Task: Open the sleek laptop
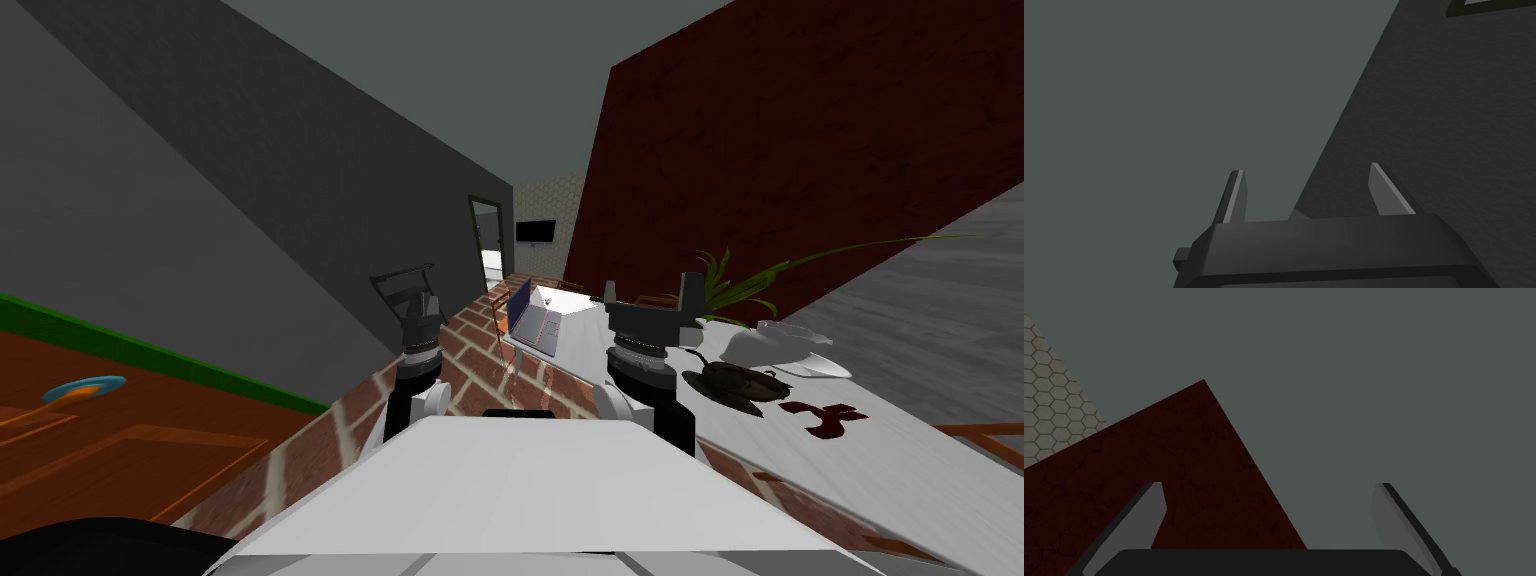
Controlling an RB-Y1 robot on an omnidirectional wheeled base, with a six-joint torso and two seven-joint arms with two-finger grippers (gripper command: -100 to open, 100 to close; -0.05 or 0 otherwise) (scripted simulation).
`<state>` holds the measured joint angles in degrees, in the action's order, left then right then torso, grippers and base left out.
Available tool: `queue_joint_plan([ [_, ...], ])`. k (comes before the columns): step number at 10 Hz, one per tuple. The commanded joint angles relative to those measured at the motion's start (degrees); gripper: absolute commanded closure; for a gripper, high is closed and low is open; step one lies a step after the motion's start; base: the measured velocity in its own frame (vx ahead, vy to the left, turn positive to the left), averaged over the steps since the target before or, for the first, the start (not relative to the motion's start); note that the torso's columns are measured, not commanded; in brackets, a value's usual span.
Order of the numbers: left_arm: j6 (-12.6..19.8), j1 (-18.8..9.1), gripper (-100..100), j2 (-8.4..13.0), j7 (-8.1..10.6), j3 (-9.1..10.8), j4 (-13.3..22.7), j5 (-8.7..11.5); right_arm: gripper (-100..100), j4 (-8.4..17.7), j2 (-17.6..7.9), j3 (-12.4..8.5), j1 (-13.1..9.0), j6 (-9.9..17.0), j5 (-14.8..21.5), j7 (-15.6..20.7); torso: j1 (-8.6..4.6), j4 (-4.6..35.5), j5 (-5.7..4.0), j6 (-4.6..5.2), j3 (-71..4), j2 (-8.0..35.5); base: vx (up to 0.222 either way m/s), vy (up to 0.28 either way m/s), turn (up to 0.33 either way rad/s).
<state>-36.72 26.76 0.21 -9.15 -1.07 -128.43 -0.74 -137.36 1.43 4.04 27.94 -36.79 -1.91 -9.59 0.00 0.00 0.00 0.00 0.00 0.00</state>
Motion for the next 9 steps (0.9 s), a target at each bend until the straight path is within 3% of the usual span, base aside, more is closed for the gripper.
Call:
queue_joint_plan([
  [1, 0.0, 0.0, 0, 0.0, 0.0, 0.0, 0.0, 0.0, 0, 0.0, 0.0, 0.0, 0.0, 0.0, 0.0, 0.0, 0.0, 2.35, 0.0, 0.0, -4.67, 2.32, 0.0, 0.0, 0.0],
  [9, -0.01, 0.0, 0, 0.0, 0.0, 0.0, -0.02, 0.0, 0, -0.02, 0.0, 0.0, 0.0, 0.0, 0.0, 0.0, 0.0, 35.37, 0.0, 0.0, -70.73, 35.39, 0.0, 0.0, 0.0],
])
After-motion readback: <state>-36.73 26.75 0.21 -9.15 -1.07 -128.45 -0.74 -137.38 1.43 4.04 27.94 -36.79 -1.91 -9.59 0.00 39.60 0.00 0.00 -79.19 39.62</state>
